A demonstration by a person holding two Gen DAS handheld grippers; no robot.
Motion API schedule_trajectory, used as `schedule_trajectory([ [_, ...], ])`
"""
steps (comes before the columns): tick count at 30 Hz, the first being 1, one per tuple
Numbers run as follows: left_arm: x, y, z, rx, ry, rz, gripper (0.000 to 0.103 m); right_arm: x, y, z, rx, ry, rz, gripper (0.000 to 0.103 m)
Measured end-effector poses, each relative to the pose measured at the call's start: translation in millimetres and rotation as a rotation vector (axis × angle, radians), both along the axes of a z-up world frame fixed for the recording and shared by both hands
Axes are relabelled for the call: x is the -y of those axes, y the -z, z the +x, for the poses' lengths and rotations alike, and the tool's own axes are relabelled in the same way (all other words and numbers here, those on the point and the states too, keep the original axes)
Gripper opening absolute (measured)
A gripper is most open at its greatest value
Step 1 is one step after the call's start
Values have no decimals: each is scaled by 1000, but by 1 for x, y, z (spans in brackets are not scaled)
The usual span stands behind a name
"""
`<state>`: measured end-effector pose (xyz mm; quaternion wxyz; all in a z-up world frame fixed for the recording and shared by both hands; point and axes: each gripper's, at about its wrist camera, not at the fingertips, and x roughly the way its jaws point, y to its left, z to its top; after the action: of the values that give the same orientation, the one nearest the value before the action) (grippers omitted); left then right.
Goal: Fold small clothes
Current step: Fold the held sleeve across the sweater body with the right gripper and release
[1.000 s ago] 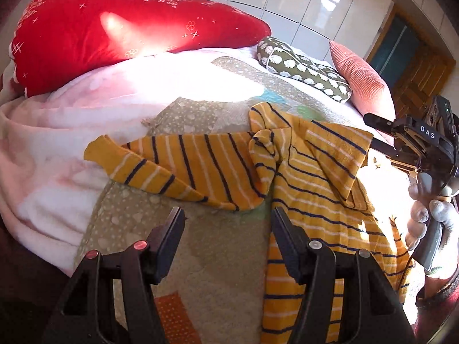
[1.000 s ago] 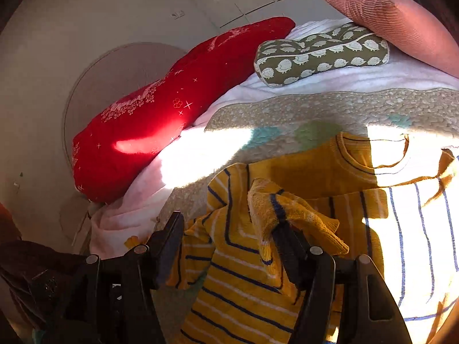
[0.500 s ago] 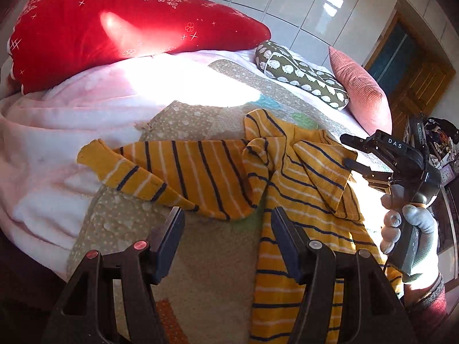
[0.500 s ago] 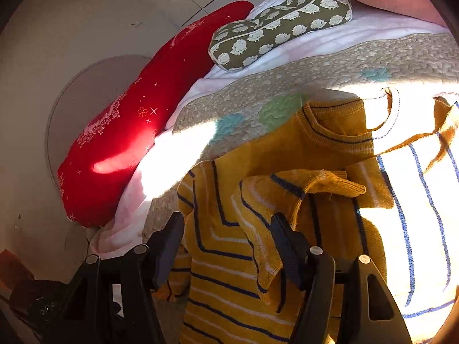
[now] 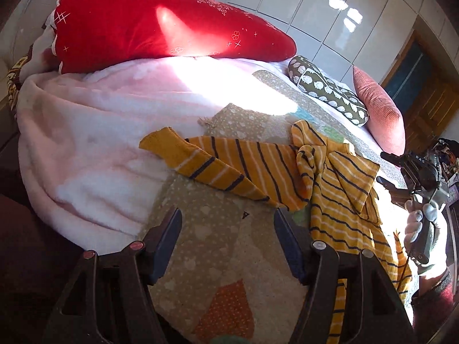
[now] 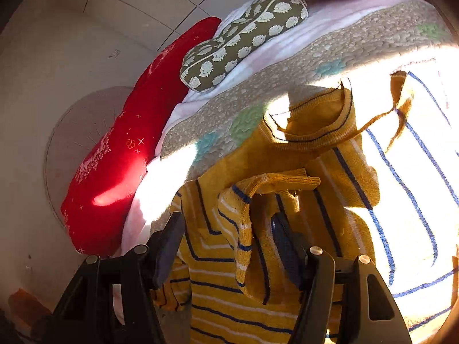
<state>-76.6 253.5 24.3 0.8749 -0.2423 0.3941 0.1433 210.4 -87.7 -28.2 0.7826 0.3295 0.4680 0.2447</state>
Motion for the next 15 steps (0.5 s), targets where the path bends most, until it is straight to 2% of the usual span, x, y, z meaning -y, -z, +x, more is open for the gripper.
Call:
schedule_trajectory([
  [1,-2,0,-2,2,-5,-7,66,-4,8,12,-39,19,33,68],
  [2,-2,-1,-5,5,-10,-8,66,-13,8,20,-34,26,39,68],
  [4,-4,-4,-11,11,-24,5,66,-47,-9,28,52,-42,-30,68],
  [6,-8,-5,-15,13,-38,16,66,-94,-26,20,118,-185,-67,68],
  [9,-12,-3,-16,7,-59,0,66,-154,-26,-14,108,-453,-10,68],
  [10,-12,-2,-16,6,-62,-6,66,-169,-23,-29,109,-523,-31,68],
  [12,-11,-1,-15,3,-56,-11,66,-180,-22,-55,144,-595,-101,68],
  [15,-6,-2,-15,2,-39,2,66,-147,-30,-76,229,-551,-150,68],
])
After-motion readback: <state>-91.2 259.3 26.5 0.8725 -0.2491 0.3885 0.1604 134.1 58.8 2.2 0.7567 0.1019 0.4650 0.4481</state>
